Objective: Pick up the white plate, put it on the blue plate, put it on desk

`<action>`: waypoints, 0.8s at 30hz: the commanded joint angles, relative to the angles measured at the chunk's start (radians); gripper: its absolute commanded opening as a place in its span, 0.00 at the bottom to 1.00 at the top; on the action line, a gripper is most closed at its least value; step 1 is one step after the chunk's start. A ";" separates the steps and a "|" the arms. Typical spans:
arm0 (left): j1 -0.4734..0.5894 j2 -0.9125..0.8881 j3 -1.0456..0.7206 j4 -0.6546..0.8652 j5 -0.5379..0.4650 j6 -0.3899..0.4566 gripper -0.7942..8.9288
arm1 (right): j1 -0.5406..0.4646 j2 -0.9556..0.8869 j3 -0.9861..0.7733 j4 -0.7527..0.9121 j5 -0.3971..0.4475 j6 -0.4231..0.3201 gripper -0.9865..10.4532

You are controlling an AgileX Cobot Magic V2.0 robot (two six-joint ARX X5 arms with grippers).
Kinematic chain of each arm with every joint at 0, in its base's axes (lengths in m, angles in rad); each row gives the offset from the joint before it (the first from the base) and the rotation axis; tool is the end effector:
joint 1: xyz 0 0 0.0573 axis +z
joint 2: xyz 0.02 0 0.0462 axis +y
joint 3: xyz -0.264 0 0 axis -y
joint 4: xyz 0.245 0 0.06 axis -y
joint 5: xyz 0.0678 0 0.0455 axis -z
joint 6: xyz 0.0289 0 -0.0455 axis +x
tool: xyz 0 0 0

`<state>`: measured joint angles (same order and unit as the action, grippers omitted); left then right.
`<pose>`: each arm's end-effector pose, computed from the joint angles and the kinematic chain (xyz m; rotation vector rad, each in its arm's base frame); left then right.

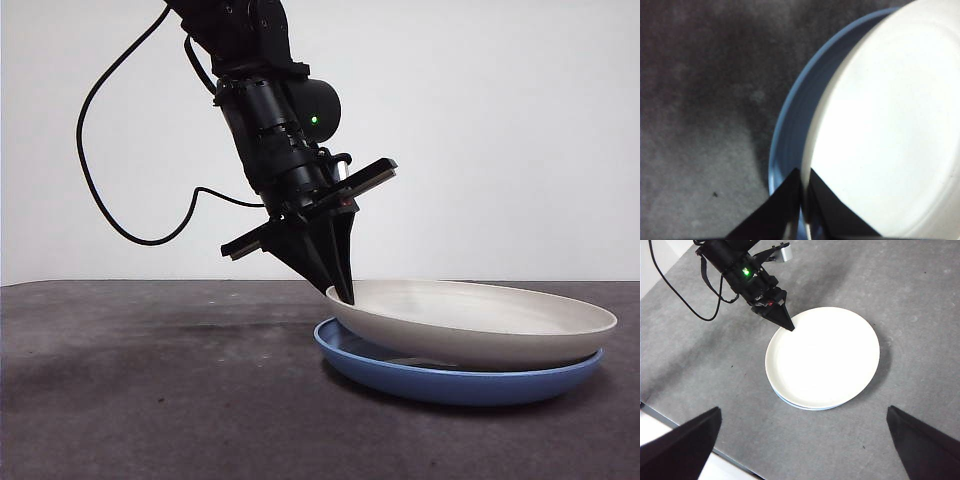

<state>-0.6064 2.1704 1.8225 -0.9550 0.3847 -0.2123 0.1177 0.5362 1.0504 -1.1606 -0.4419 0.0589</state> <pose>0.3593 -0.2624 0.2031 -0.0165 1.4226 -0.6946 0.0500 0.0184 0.3545 0.1610 0.6621 0.5209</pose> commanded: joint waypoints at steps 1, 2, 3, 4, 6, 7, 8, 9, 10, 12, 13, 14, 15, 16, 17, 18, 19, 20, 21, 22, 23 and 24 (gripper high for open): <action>-0.007 0.026 0.031 0.006 0.000 -0.006 0.11 | 0.004 0.002 0.019 0.006 -0.002 -0.007 0.63; -0.007 0.026 0.031 0.005 0.000 -0.006 0.11 | 0.004 0.002 0.019 0.006 -0.002 -0.007 0.63; -0.007 0.026 0.031 0.005 0.000 -0.006 0.11 | 0.004 0.002 0.019 0.006 -0.002 -0.007 0.63; -0.007 0.026 0.031 0.006 0.000 -0.006 0.11 | 0.004 0.002 0.019 0.006 -0.002 -0.007 0.63; -0.007 0.026 0.031 0.005 0.000 -0.006 0.11 | 0.004 0.002 0.019 0.006 -0.002 -0.007 0.63; -0.007 0.026 0.031 0.003 -0.001 -0.006 0.11 | 0.004 0.002 0.019 0.006 -0.002 -0.007 0.63; -0.007 0.026 0.031 0.000 -0.003 -0.006 0.11 | 0.004 0.002 0.019 0.006 -0.002 -0.007 0.63; -0.007 0.026 0.031 -0.003 -0.004 -0.006 0.11 | 0.004 0.002 0.019 0.006 -0.002 -0.007 0.63; -0.007 0.026 0.031 -0.005 -0.004 -0.005 0.11 | 0.004 0.002 0.019 0.006 -0.002 -0.007 0.63; -0.007 0.026 0.031 -0.010 -0.012 -0.005 0.11 | 0.004 0.002 0.019 0.006 -0.002 -0.007 0.63; -0.007 0.026 0.031 -0.012 -0.021 -0.005 0.11 | 0.004 0.002 0.019 0.006 -0.002 -0.007 0.63; -0.007 0.026 0.031 -0.015 -0.029 -0.005 0.11 | 0.004 0.002 0.019 0.006 -0.002 -0.007 0.63; -0.007 0.026 0.031 -0.016 -0.030 -0.002 0.11 | 0.004 0.002 0.019 0.006 -0.002 -0.007 0.63; -0.007 0.026 0.031 -0.017 -0.029 -0.002 0.11 | 0.004 0.002 0.019 0.006 -0.002 -0.007 0.63; -0.007 0.026 0.031 -0.016 -0.029 -0.001 0.11 | 0.004 0.002 0.019 0.006 -0.002 -0.007 0.63; -0.007 0.026 0.031 -0.016 -0.029 0.001 0.11 | 0.004 0.002 0.019 0.006 -0.002 -0.007 0.63; -0.007 0.026 0.031 -0.016 -0.029 0.002 0.11 | 0.004 0.002 0.019 0.006 -0.002 -0.007 0.63; -0.007 0.026 0.031 -0.016 -0.029 0.002 0.11 | 0.004 0.002 0.019 0.006 -0.002 -0.007 0.63; -0.007 0.026 0.031 -0.015 -0.029 0.002 0.11 | 0.004 0.002 0.019 0.006 -0.002 -0.007 0.63; -0.007 0.026 0.031 -0.014 -0.029 0.002 0.12 | 0.004 0.002 0.019 0.006 -0.002 -0.007 0.63; -0.007 0.026 0.031 -0.014 -0.029 0.003 0.15 | 0.004 0.002 0.019 0.006 -0.002 -0.007 0.63; -0.007 0.026 0.031 -0.013 -0.029 0.004 0.20 | 0.004 0.002 0.019 0.006 -0.002 -0.007 0.63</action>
<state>-0.6064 2.1704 1.8233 -0.9722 0.3546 -0.2115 0.1177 0.5362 1.0504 -1.1606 -0.4423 0.0586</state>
